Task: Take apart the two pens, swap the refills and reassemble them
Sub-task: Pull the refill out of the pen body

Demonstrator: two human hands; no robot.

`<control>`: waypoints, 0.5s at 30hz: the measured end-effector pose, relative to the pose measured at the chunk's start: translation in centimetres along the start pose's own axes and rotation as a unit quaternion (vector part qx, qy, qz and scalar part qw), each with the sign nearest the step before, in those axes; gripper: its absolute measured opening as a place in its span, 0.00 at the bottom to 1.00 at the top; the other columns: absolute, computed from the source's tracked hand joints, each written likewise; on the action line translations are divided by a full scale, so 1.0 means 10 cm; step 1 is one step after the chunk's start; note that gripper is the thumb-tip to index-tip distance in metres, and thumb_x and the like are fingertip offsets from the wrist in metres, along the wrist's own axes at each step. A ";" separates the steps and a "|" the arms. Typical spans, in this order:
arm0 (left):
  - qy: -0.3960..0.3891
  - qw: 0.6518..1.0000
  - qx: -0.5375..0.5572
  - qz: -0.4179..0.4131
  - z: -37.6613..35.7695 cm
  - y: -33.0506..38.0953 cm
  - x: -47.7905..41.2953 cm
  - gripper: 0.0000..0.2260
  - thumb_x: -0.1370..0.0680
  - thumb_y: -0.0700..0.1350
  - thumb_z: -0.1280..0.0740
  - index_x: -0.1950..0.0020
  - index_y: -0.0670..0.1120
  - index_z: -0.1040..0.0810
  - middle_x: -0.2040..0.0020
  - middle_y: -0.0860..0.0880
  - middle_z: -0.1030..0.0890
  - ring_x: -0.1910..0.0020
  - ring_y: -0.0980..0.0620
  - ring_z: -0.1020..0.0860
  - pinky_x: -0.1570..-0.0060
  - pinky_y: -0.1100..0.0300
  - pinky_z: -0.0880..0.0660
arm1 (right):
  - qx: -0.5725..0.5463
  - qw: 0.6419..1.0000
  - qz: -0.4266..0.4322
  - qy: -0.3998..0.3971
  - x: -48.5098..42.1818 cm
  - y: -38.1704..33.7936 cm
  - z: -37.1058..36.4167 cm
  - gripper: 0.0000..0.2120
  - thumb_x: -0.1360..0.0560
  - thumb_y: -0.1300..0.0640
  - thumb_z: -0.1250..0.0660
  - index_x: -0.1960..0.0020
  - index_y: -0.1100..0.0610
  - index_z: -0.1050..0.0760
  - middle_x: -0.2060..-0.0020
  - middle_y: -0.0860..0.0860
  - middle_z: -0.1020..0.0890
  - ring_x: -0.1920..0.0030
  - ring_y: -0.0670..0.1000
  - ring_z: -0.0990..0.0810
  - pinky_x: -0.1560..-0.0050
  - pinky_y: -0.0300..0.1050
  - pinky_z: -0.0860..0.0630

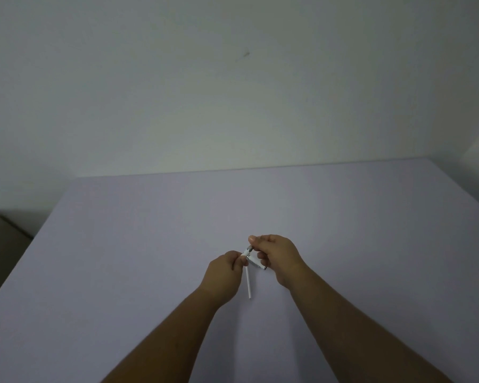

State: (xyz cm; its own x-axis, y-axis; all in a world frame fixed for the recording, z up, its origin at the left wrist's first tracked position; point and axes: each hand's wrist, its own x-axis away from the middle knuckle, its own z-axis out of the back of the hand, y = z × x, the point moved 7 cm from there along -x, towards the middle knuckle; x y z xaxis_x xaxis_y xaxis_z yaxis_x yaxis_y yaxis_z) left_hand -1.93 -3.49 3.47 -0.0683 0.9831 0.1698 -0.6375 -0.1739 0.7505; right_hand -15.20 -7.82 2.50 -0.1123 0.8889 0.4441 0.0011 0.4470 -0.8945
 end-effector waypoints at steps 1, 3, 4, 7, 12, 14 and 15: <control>0.000 1.000 -0.005 -0.001 0.00 0.00 0.00 0.14 0.19 0.48 0.46 0.48 0.45 0.22 0.60 0.50 0.24 0.66 0.57 0.30 0.67 0.65 0.34 | -0.008 1.000 0.005 -0.005 0.01 0.00 -0.01 0.03 0.28 0.58 0.29 0.60 0.56 0.19 0.65 0.51 0.20 0.65 0.48 0.26 0.65 0.39 0.26; 0.002 1.000 -0.011 -0.001 0.00 -0.01 0.01 0.14 0.19 0.48 0.46 0.48 0.45 0.22 0.60 0.50 0.24 0.66 0.57 0.30 0.67 0.66 0.35 | -0.042 0.999 0.013 -0.022 0.00 0.00 -0.02 0.05 0.28 0.64 0.32 0.58 0.56 0.19 0.63 0.53 0.20 0.65 0.48 0.25 0.66 0.37 0.25; 0.004 1.000 -0.013 -0.002 0.00 -0.02 0.01 0.14 0.19 0.48 0.46 0.48 0.45 0.22 0.60 0.50 0.24 0.66 0.56 0.30 0.67 0.66 0.35 | -0.053 0.998 0.010 -0.026 0.01 -0.01 -0.03 0.05 0.27 0.65 0.32 0.55 0.57 0.20 0.61 0.53 0.20 0.64 0.48 0.24 0.66 0.36 0.24; 0.005 1.000 -0.013 -0.004 0.01 -0.03 0.02 0.14 0.19 0.48 0.46 0.48 0.45 0.22 0.60 0.50 0.24 0.65 0.54 0.29 0.67 0.66 0.34 | -0.034 0.999 -0.011 -0.013 0.03 0.02 -0.03 0.05 0.28 0.58 0.29 0.54 0.58 0.20 0.60 0.53 0.20 0.64 0.48 0.24 0.64 0.38 0.24; 0.008 1.000 -0.009 -0.001 0.02 -0.04 0.04 0.14 0.19 0.48 0.46 0.49 0.45 0.22 0.62 0.51 0.25 0.67 0.56 0.30 0.68 0.64 0.34 | -0.041 0.999 -0.002 -0.029 0.04 0.01 -0.07 0.05 0.27 0.65 0.32 0.57 0.56 0.20 0.62 0.53 0.20 0.65 0.47 0.24 0.64 0.37 0.25; 0.008 1.000 -0.004 0.003 0.03 -0.06 0.05 0.14 0.19 0.48 0.46 0.49 0.45 0.22 0.64 0.52 0.26 0.66 0.54 0.30 0.67 0.61 0.34 | -0.050 0.998 -0.006 -0.034 0.04 0.00 -0.08 0.05 0.28 0.64 0.32 0.56 0.56 0.20 0.61 0.53 0.19 0.65 0.47 0.24 0.64 0.37 0.25; 0.007 1.000 -0.002 0.004 0.03 -0.06 0.06 0.14 0.19 0.48 0.45 0.49 0.45 0.22 0.64 0.52 0.26 0.66 0.53 0.30 0.65 0.60 0.34 | -0.043 0.999 -0.011 -0.030 0.06 0.00 -0.08 0.02 0.28 0.61 0.31 0.57 0.56 0.20 0.62 0.52 0.19 0.65 0.47 0.24 0.64 0.37 0.25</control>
State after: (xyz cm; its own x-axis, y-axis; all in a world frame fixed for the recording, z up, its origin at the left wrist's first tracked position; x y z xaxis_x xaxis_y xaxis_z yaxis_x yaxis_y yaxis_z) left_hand -1.36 -2.84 3.33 -0.0841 0.9826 0.1655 -0.6396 -0.1806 0.7472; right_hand -14.46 -7.22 2.78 -0.1722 0.8720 0.4583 0.0832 0.4764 -0.8753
